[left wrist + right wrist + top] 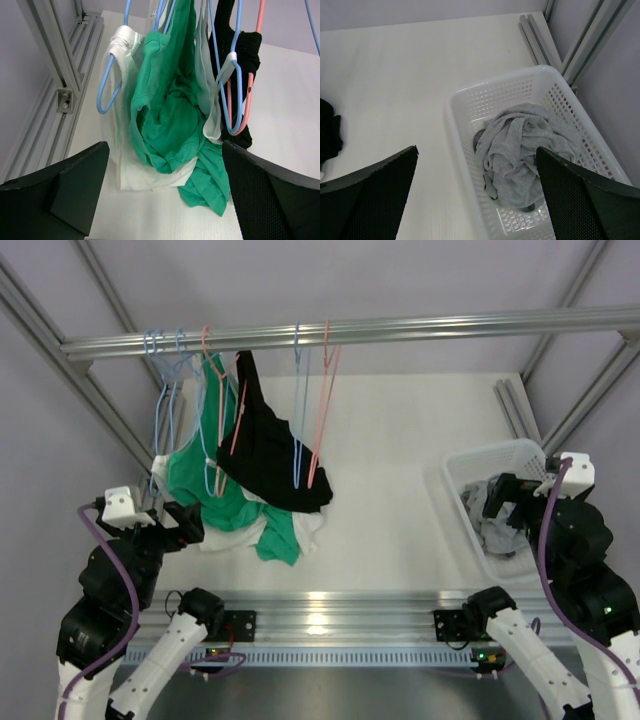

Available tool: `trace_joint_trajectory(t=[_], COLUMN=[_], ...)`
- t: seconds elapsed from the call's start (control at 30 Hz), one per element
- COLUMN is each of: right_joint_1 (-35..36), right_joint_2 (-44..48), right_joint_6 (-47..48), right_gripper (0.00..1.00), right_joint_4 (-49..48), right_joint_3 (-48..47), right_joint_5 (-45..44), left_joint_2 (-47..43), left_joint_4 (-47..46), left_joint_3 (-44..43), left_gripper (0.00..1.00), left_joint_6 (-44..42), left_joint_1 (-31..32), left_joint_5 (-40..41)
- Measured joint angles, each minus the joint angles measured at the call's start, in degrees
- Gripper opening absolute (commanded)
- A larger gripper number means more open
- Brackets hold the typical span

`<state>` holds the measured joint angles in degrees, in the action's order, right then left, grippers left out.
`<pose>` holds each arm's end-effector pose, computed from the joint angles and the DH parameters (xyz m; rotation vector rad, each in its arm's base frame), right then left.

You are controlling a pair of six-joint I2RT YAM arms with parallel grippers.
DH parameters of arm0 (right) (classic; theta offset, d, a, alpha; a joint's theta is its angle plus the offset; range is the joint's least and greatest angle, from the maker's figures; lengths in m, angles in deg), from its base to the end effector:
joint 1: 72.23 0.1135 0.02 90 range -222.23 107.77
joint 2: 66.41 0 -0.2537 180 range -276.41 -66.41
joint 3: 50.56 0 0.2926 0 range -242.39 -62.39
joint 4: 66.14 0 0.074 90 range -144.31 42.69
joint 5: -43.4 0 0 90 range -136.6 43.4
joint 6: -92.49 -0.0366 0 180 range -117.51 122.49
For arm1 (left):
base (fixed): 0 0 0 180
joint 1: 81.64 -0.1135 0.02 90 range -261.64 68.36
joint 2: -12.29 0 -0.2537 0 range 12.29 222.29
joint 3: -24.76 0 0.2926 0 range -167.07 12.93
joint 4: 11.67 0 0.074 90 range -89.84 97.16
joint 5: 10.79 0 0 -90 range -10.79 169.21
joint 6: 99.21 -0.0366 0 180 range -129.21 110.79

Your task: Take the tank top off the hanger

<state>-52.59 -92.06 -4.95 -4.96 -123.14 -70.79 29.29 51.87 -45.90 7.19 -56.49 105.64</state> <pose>0.0947 0.0179 0.4106 0.1054 1.7944 -0.0465 0.0576 -0.0090 0.4050 -0.2043 1.7148 -0.1333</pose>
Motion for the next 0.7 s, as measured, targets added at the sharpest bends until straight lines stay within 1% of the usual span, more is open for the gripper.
trace_joint_trajectory(t=[0.7], right_joint_1=[0.02], right_joint_2=[-1.97], right_joint_6=[0.79], right_gripper=[0.99], right_joint_4=[0.07], right_joint_3=[-1.36], right_joint_5=[-0.26], left_joint_2=[-0.02], left_joint_4=[0.00], left_joint_3=[0.00], left_gripper=[0.99], left_joint_6=[0.13], left_joint_1=[0.00], left_joint_5=[-0.02])
